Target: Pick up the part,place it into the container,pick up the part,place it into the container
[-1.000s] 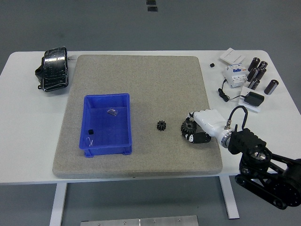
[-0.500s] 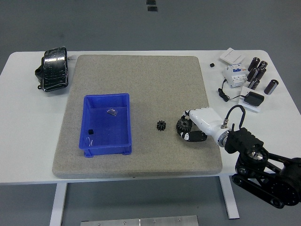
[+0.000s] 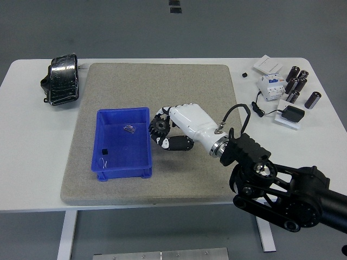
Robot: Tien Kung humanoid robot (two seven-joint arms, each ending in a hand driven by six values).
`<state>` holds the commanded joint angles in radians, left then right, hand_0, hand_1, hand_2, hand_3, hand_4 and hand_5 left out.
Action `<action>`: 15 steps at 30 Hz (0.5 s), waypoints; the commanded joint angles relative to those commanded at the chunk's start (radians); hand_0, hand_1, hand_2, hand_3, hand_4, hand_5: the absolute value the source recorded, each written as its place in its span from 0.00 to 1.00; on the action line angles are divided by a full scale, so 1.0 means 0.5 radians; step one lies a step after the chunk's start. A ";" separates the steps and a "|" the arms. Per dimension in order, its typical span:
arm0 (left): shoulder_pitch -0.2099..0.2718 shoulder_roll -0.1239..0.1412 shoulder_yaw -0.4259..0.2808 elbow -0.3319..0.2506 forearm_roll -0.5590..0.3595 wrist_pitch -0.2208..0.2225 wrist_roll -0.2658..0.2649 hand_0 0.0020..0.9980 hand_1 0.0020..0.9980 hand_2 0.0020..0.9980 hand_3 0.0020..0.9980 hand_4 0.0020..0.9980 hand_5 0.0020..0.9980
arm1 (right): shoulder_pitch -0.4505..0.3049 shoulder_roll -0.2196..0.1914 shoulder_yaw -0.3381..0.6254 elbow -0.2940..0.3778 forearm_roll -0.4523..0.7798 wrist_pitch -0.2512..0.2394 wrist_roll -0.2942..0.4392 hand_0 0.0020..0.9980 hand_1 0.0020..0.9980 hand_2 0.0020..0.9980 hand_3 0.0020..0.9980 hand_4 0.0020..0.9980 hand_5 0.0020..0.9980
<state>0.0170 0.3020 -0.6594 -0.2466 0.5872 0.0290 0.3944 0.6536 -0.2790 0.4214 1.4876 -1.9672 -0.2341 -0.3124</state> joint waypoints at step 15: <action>-0.001 0.002 -0.016 -0.003 0.025 -0.005 0.012 0.69 0.68 0.67 0.64 0.74 0.26 | 0.176 0.283 -0.284 -0.259 -0.071 -0.013 -0.009 0.88 0.85 0.83 0.73 0.65 0.46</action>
<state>0.0162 0.3030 -0.6675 -0.2478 0.5999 0.0266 0.4004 0.7415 -0.1373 0.2796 1.3579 -2.0028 -0.2404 -0.3170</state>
